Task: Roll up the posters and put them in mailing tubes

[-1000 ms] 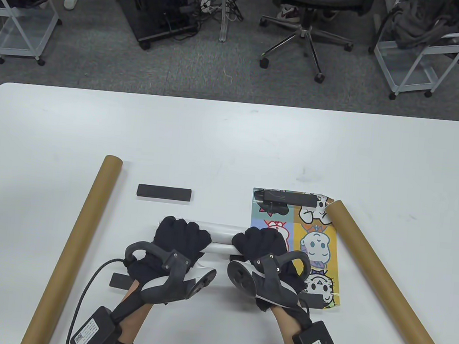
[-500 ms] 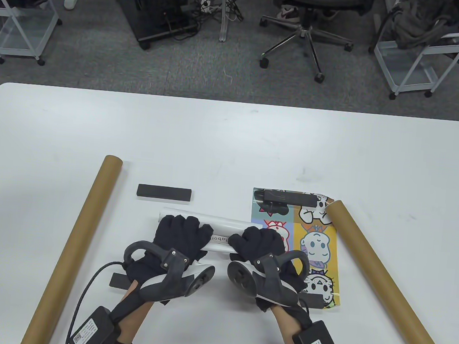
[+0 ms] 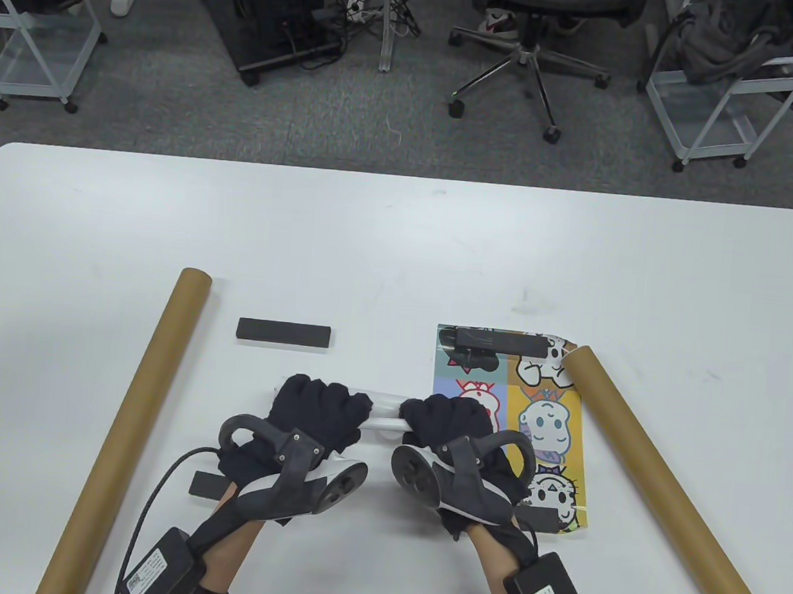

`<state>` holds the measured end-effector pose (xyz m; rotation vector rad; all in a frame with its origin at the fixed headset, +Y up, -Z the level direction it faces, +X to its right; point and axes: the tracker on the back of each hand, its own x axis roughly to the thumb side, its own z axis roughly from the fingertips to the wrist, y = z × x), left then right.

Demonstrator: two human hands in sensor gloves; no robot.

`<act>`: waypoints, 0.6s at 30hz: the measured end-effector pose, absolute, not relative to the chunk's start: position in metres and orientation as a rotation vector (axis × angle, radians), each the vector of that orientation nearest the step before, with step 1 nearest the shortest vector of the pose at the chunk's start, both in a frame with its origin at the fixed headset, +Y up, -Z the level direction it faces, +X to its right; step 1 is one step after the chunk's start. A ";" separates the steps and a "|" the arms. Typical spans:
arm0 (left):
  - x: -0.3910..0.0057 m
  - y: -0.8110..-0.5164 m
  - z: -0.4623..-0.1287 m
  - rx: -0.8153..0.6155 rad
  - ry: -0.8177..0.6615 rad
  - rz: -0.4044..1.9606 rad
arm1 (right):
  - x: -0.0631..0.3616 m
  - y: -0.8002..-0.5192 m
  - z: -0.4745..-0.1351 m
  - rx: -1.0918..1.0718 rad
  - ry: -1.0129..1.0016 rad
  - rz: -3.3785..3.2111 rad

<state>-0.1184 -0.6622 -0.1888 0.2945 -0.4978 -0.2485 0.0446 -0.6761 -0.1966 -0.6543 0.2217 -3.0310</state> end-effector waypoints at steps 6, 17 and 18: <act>-0.112 -0.664 -0.187 0.320 -0.498 -0.342 | 0.043 -0.674 -0.194 -0.648 0.307 -2.999; -0.116 -0.665 -0.189 0.277 -0.473 -0.375 | 0.042 -0.677 -0.194 -0.666 0.292 -2.992; -0.116 -0.666 -0.190 0.259 -0.464 -0.357 | 0.042 -0.678 -0.194 -0.668 0.281 -2.993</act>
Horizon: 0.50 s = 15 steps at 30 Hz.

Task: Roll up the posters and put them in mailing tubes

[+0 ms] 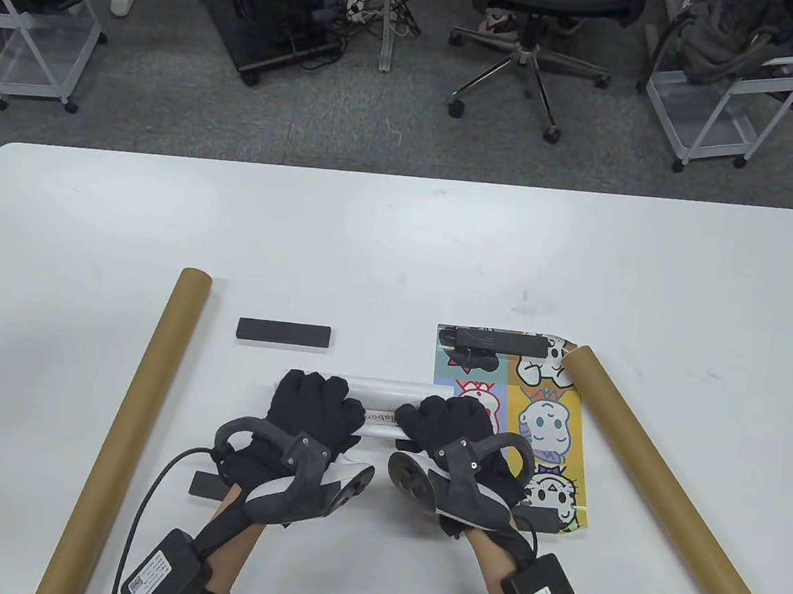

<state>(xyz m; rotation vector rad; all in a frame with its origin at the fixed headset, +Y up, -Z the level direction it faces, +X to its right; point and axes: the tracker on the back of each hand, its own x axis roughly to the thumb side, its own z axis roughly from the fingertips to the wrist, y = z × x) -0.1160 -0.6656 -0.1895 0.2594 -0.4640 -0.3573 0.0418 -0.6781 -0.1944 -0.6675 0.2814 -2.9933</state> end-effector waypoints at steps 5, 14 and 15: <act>-0.121 -0.663 -0.191 0.234 -0.472 -0.215 | 0.044 -0.676 -0.195 -0.692 0.283 -3.029; -0.129 -0.659 -0.192 0.318 -0.486 -0.156 | 0.045 -0.673 -0.193 -0.691 0.430 -2.982; -0.128 -0.659 -0.191 0.323 -0.486 -0.167 | 0.045 -0.672 -0.193 -0.685 0.427 -2.980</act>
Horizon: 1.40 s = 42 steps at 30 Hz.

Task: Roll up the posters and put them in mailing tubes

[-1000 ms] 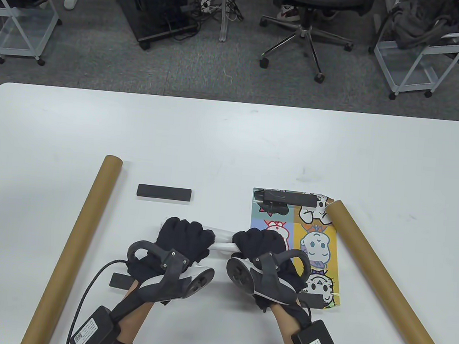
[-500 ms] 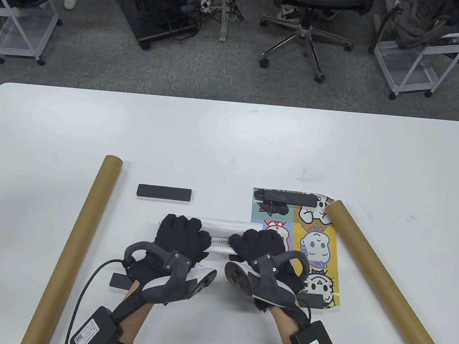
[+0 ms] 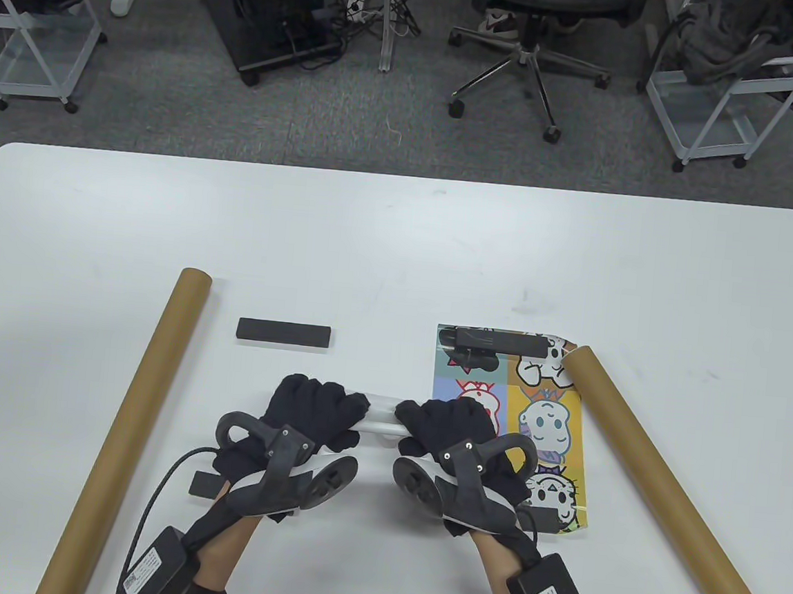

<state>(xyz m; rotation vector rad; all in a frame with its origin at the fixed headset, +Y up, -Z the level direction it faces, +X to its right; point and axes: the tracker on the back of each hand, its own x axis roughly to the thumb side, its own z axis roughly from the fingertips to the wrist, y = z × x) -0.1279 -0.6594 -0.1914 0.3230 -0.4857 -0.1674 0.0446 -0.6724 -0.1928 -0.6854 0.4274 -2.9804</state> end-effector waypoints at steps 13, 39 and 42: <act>-0.121 -0.658 -0.189 0.312 -0.483 -0.284 | 0.043 -0.670 -0.191 -0.661 0.360 -2.997; -0.136 -0.657 -0.196 0.310 -0.448 -0.151 | 0.059 -0.674 -0.199 -0.635 0.339 -3.068; -0.136 -0.658 -0.196 0.299 -0.447 -0.156 | 0.058 -0.674 -0.199 -0.625 0.322 -3.065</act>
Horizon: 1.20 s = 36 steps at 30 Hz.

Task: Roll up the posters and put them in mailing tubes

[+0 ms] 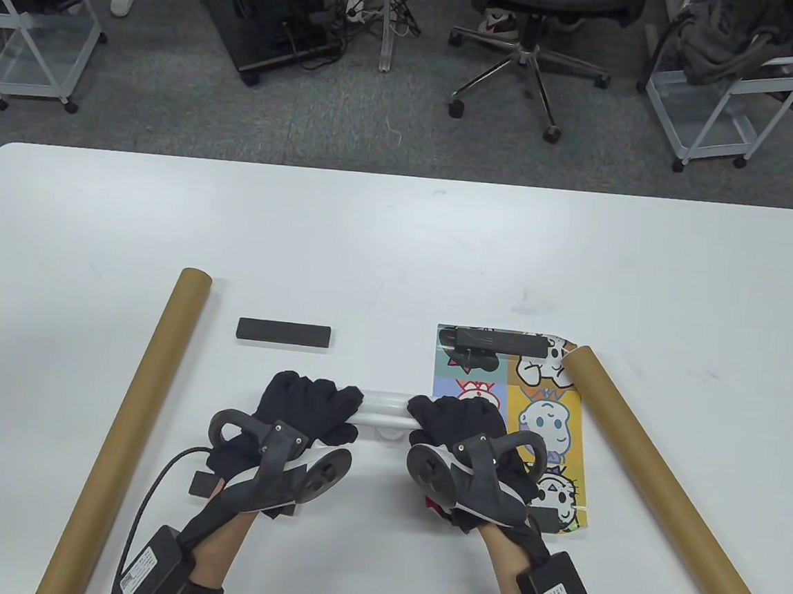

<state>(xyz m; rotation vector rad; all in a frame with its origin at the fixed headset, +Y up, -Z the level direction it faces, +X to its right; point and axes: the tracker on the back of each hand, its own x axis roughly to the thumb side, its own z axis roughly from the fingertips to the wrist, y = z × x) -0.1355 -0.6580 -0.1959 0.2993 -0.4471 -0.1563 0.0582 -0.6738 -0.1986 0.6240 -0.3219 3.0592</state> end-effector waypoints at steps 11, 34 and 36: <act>-0.135 -0.657 -0.194 0.311 -0.442 -0.193 | 0.062 -0.671 -0.196 0.603 -0.334 3.040; -0.141 -0.662 -0.200 0.257 -0.401 -0.166 | 0.063 -0.674 -0.199 0.609 -0.311 3.032; -0.143 -0.661 -0.200 0.246 -0.398 -0.147 | 0.064 -0.674 -0.199 0.637 -0.260 3.001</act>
